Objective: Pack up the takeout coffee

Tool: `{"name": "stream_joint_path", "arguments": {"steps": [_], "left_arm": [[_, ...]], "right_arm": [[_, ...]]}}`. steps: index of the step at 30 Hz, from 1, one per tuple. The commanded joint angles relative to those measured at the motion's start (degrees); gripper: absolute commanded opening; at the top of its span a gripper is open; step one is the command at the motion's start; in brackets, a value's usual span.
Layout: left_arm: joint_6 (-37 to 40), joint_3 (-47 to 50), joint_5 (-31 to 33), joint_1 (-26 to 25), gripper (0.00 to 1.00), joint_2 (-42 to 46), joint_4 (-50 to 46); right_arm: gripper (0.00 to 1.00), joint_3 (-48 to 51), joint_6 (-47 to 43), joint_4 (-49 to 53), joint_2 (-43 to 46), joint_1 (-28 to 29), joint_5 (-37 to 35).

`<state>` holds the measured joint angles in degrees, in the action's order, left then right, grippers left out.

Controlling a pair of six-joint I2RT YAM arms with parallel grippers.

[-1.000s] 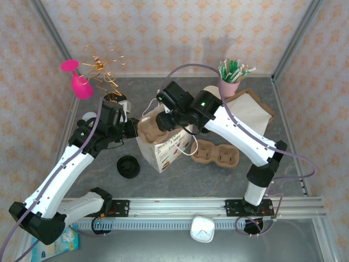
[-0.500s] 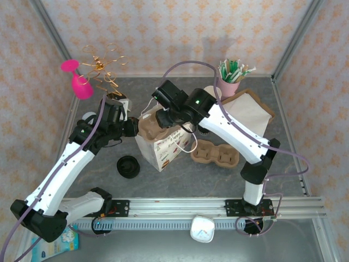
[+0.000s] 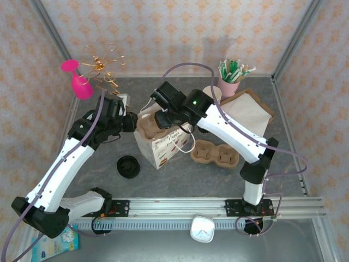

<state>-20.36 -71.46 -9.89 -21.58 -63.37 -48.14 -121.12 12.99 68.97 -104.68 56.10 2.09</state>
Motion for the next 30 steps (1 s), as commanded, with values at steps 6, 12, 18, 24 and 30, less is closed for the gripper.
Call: {"name": "stream_joint_path", "arguments": {"steps": [6, 12, 18, 24, 30], "left_arm": [[1.2, -3.0, 3.0, 0.7, 0.38, -0.8, -0.4], [-4.4, -5.5, 7.4, 0.8, 0.54, 0.1, -3.8], [-15.3, -1.9, 7.2, 0.8, 0.57, 4.8, -3.1], [-23.0, 2.0, 5.1, 0.9, 0.56, 8.7, 0.4], [-27.3, 6.4, 1.3, 0.8, 0.53, 10.7, 3.9]], "right_arm": [[0.38, -3.1, 1.2, -1.9, 2.3, 0.0, -2.0], [0.38, -4.4, 0.0, -2.7, 2.0, -0.5, -2.0], [0.38, -4.8, -1.1, -2.8, 1.8, -1.1, -1.9], [0.38, -5.6, -1.9, -3.1, 1.5, -1.6, -0.8], [0.38, -5.5, -2.9, -3.3, 0.9, -1.6, 0.9]]}}
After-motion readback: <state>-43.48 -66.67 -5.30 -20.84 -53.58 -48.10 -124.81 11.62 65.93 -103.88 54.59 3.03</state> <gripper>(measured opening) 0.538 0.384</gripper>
